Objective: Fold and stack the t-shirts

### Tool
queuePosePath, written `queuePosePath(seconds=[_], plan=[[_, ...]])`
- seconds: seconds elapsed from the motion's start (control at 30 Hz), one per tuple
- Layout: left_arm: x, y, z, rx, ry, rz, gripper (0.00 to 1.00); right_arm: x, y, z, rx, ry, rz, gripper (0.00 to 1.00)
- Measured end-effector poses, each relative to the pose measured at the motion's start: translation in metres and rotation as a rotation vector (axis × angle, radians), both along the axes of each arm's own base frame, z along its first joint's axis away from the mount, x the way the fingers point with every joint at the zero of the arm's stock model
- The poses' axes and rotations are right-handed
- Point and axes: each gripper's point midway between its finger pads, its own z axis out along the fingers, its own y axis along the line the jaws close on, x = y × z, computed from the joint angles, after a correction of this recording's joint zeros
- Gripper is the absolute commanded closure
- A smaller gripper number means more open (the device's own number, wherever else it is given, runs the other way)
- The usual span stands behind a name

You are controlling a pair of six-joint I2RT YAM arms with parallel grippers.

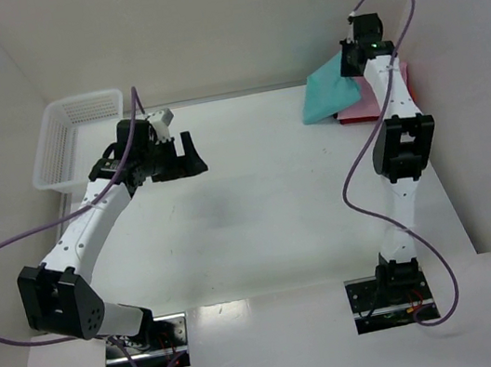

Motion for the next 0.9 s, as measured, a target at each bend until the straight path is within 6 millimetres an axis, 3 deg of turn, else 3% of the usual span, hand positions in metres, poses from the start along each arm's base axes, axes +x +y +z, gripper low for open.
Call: queuePosePath(seconds=[0.2,0.33,0.53,0.9], plan=[[0.000,-0.003,-0.006,-0.008,0.023,-0.013,0.01,-0.006,-0.072,0.012,-0.009,-0.021,-0.113,1.00],[0.002,-0.006,-0.018,-0.009,0.061,-0.020,0.01,-0.004,-0.101,0.028,-0.017,-0.062,-0.158,1.00],[0.004,-0.008,-0.030,-0.007,0.103,-0.025,0.01,-0.004,-0.116,0.038,-0.028,-0.087,-0.186,1.00],[0.010,-0.011,-0.023,-0.015,0.087,-0.026,0.01,-0.007,-0.127,0.037,-0.056,-0.077,-0.226,1.00]])
